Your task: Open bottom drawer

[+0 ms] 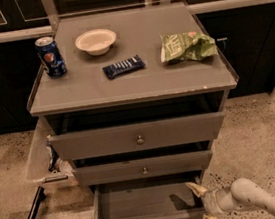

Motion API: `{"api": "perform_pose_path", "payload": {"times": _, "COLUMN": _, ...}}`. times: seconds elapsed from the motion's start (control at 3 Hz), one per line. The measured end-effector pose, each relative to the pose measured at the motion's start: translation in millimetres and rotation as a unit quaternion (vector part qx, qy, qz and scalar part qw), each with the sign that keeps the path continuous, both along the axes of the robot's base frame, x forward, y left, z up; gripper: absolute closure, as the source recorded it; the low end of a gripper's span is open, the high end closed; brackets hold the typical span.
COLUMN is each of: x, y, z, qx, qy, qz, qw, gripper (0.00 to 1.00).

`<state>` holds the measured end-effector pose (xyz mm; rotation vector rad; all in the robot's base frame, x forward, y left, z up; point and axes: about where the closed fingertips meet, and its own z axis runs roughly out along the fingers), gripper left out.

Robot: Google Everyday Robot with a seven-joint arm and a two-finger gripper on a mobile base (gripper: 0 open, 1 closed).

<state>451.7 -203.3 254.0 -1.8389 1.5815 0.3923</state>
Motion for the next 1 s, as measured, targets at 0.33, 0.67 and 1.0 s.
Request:
{"api": "perform_pose_path", "payload": {"times": 0.33, "x": -11.3, "y": -1.6, "z": 39.0, "qx": -0.005, "qy": -0.019, "qz": 0.018, "qw": 0.9996, "gripper": 0.00}}
{"api": "perform_pose_path", "payload": {"times": 0.67, "x": -19.4, "y": 1.1, "z": 73.2, "qx": -0.015, "qy": -0.041, "qz": 0.034, "qw": 0.9985, "gripper": 0.00}}
{"api": "perform_pose_path", "payload": {"times": 1.0, "x": -20.4, "y": 1.7, "z": 75.8, "qx": -0.016, "qy": -0.041, "qz": 0.036, "qw": 0.9984, "gripper": 0.00}}
